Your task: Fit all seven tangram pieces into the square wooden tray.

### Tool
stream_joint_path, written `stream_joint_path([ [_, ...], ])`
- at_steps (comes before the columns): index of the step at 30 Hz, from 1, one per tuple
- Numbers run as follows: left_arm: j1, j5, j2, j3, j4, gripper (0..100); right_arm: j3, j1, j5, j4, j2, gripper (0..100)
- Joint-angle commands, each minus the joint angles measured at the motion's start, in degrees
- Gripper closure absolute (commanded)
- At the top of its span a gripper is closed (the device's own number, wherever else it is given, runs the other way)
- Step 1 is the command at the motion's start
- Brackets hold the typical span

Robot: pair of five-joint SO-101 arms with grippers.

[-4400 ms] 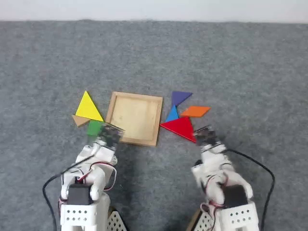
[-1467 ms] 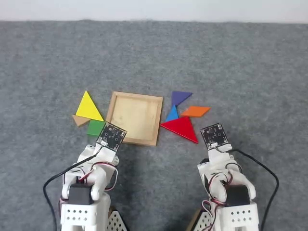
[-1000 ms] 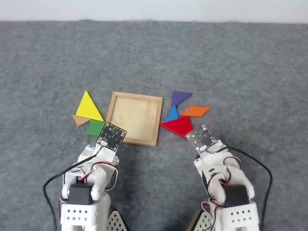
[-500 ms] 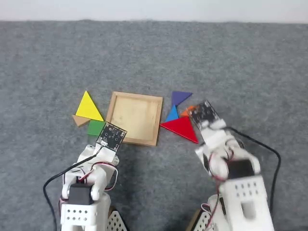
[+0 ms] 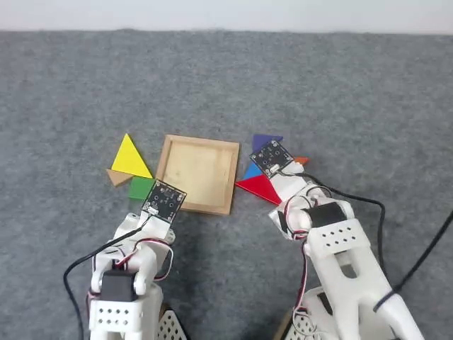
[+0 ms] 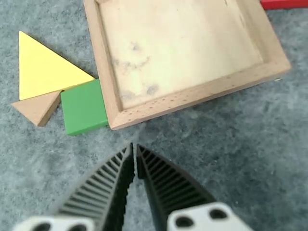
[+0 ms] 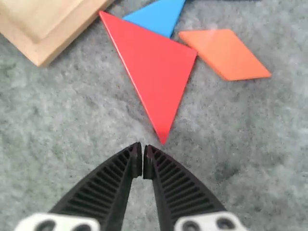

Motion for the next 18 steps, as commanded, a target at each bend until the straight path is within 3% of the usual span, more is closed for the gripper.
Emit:
stream_joint_path([
  [1, -0.1, -0.1, -1.1, -0.9, 0.2, 99, -4.9, -0.6, -2.8, 0.2, -2.7, 95.6],
  [8, -0.1, -0.1, -1.1, -0.9, 0.2, 99, -15.2, -0.7, -6.7, 7.8, 1.7, 95.4],
  [15, -0.1, -0.1, -1.1, -0.9, 0.2, 99, -22.9, -1.5, -7.5, 7.8, 12.2, 78.6],
  [18, -0.1, -0.1, -1.1, -0.9, 0.2, 99, -26.7, -3.6, -7.6, 8.0, 17.4, 77.5],
])
